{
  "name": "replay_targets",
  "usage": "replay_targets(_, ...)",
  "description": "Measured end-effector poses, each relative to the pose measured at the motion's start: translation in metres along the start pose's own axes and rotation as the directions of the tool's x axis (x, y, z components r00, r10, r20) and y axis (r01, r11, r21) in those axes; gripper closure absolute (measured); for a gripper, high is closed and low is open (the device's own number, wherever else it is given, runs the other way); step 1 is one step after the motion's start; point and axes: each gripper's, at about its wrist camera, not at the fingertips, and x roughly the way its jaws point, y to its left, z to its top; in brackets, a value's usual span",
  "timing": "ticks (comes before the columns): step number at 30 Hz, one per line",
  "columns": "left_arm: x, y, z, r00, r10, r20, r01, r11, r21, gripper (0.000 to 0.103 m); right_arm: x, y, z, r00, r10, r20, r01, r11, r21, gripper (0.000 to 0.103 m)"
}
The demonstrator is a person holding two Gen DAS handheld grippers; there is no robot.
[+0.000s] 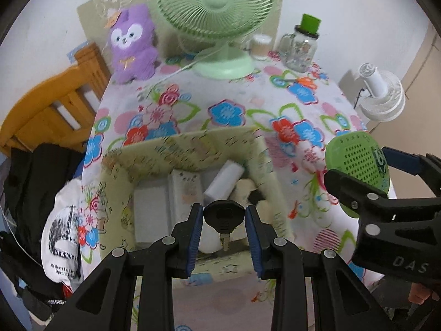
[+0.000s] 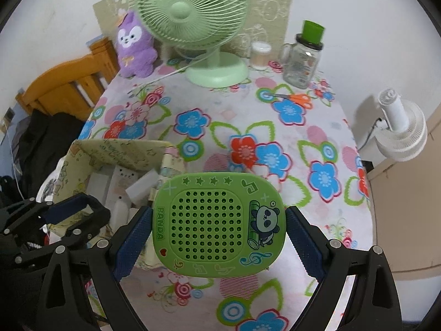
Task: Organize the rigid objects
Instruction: 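Lower the key into the box and open the left tool while the right tool holds the speaker above, then lower the green speaker onto the box contents and open the right tool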
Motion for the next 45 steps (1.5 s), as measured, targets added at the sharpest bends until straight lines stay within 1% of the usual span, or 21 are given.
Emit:
replay_targets(5,0.014,0.016,-0.006,0.999,0.018,-0.043,-0.018,1.000,-0.014,0.071,0.014,0.019,0.001,0.999,0.036,-0.023,-0.036,0.999,-0.018,0.008)
replay_targets(11,0.030,0.028,-0.012,0.996,-0.004,-0.093,0.002,1.000,-0.020,0.071,0.027,0.038,0.002,0.997,0.061,-0.052,-0.063,0.997,-0.044,0.008)
replay_targets(12,0.030,0.028,-0.012,0.996,-0.008,-0.094,0.006,1.000,-0.018,0.067,0.028,0.040,0.003,0.997,0.063,-0.055,-0.065,0.997,-0.049,0.008)
replay_targets(16,0.030,0.033,-0.012,0.996,-0.006,-0.089,0.005,1.000,-0.017,0.060,0.031,0.048,0.005,0.996,0.070,-0.061,-0.073,0.995,-0.061,0.008)
replay_targets(17,0.029,0.035,-0.012,0.996,-0.007,-0.091,0.005,1.000,-0.020,0.053,0.032,0.051,0.006,0.996,0.071,-0.062,-0.075,0.995,-0.065,0.008)
replay_targets(18,0.029,0.036,-0.012,0.996,-0.005,-0.092,0.003,1.000,-0.020,0.042,0.032,0.053,0.007,0.995,0.073,-0.062,-0.077,0.995,-0.070,0.008)
replay_targets(19,0.029,0.038,-0.011,0.996,0.001,-0.091,-0.002,1.000,-0.016,0.037,0.033,0.056,0.009,0.995,0.076,-0.062,-0.080,0.994,-0.076,0.008)
replay_targets(21,0.028,0.039,-0.010,0.996,0.032,-0.087,-0.032,1.000,0.002,0.023,0.034,0.061,0.011,0.995,0.076,-0.061,-0.081,0.993,-0.089,0.008)
replay_targets(23,0.029,0.041,-0.009,0.994,0.056,-0.090,-0.053,0.998,0.027,0.014,0.035,0.065,0.012,0.996,0.071,-0.062,-0.077,0.992,-0.103,0.008)
replay_targets(26,0.032,0.041,-0.008,0.992,0.088,-0.085,-0.082,0.993,0.080,0.013,0.038,0.071,0.013,0.995,0.075,-0.071,-0.083,0.991,-0.109,0.008)
replay_targets(28,0.033,0.042,-0.008,0.992,0.093,-0.090,-0.084,0.992,0.095,0.013,0.041,0.075,0.013,0.994,0.078,-0.077,-0.086,0.990,-0.114,0.008)
replay_targets(33,0.037,0.048,-0.008,0.990,0.088,-0.107,-0.077,0.992,0.100,0.008,0.048,0.086,0.014,0.992,0.089,-0.091,-0.101,0.987,-0.129,0.008)
replay_targets(35,0.038,0.050,-0.009,0.990,0.087,-0.111,-0.075,0.992,0.105,0.008,0.051,0.091,0.015,0.991,0.089,-0.096,-0.102,0.985,-0.136,0.008)
replay_targets(38,0.040,0.056,-0.009,0.989,0.081,-0.122,-0.071,0.994,0.089,0.008,0.055,0.096,0.016,0.990,0.093,-0.105,-0.107,0.984,-0.142,0.008)
replay_targets(45,0.041,0.061,-0.008,0.991,0.048,-0.127,-0.038,0.996,0.082,0.007,0.062,0.106,0.019,0.990,0.084,-0.114,-0.101,0.982,-0.157,0.008)
